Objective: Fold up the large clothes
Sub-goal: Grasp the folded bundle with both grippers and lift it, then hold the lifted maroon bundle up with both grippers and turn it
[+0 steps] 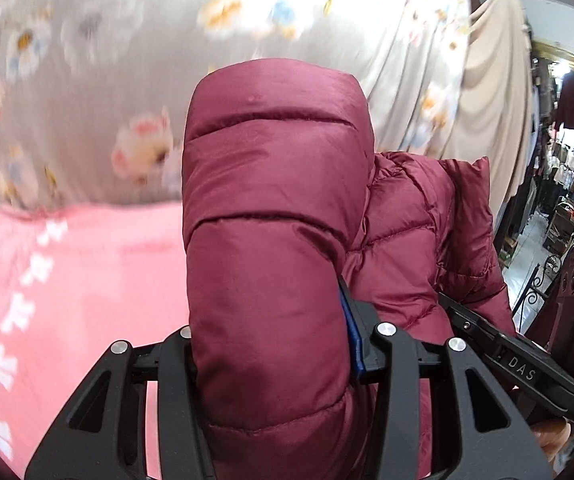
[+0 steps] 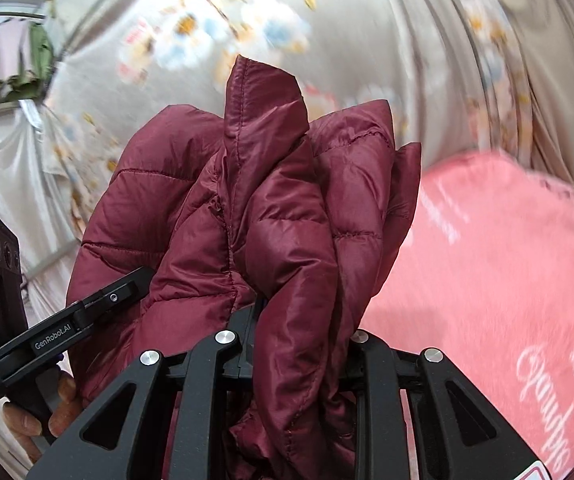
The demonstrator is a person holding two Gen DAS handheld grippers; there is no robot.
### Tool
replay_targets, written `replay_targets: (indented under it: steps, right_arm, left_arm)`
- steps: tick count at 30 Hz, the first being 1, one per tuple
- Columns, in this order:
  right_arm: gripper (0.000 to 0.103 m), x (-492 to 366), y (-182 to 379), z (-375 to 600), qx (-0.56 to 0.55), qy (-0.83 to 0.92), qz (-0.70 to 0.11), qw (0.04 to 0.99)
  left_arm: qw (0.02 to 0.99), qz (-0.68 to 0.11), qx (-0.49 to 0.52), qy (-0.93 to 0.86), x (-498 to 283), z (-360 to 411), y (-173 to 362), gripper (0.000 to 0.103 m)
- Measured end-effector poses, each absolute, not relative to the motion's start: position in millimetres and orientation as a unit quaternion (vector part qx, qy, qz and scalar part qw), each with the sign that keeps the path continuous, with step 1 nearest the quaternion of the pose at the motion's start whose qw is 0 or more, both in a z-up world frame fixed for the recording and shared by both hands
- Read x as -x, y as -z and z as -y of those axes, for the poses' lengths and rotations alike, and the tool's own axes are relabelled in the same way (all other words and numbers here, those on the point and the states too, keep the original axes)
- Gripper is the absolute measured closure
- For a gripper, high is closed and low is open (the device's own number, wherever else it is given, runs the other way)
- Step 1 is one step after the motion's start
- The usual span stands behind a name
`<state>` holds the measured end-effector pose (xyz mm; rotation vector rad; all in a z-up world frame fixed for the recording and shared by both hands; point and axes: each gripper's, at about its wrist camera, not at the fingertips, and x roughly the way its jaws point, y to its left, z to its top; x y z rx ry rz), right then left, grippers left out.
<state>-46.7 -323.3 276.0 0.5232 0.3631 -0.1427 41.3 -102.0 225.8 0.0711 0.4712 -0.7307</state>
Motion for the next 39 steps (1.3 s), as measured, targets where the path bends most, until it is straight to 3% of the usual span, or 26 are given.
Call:
replay_targets:
  steps: [10,23,31,39]
  right_arm:
    - [0.082,42.5,-347.5,282.7,-0.199,0.028,-0.105,0.974]
    - [0.082,-0.9,-408.9,212.9,-0.134,-0.043,-0.056,0.989]
    - [0.082,-62.3,-387.4,194.8,-0.156,-0.075,-0.106,0.979]
    - [0.082,-141.5,-309.8,192.0,-0.201,-0.072,-0.208,0.955]
  left_arm:
    - [0.931,-0.096,-0.035,0.349,-12.1,44.5,-295.9,0.060]
    - [0.948,-0.001,-0.010,0.318,-7.8,-40.7,-348.4,0.060]
    - [0.950,-0.020,0.021,0.311,-47.7,-79.5,-346.8,0.060]
    - [0.943,-0.128,0.037,0.304,-139.2,-85.8,-294.4,0.059]
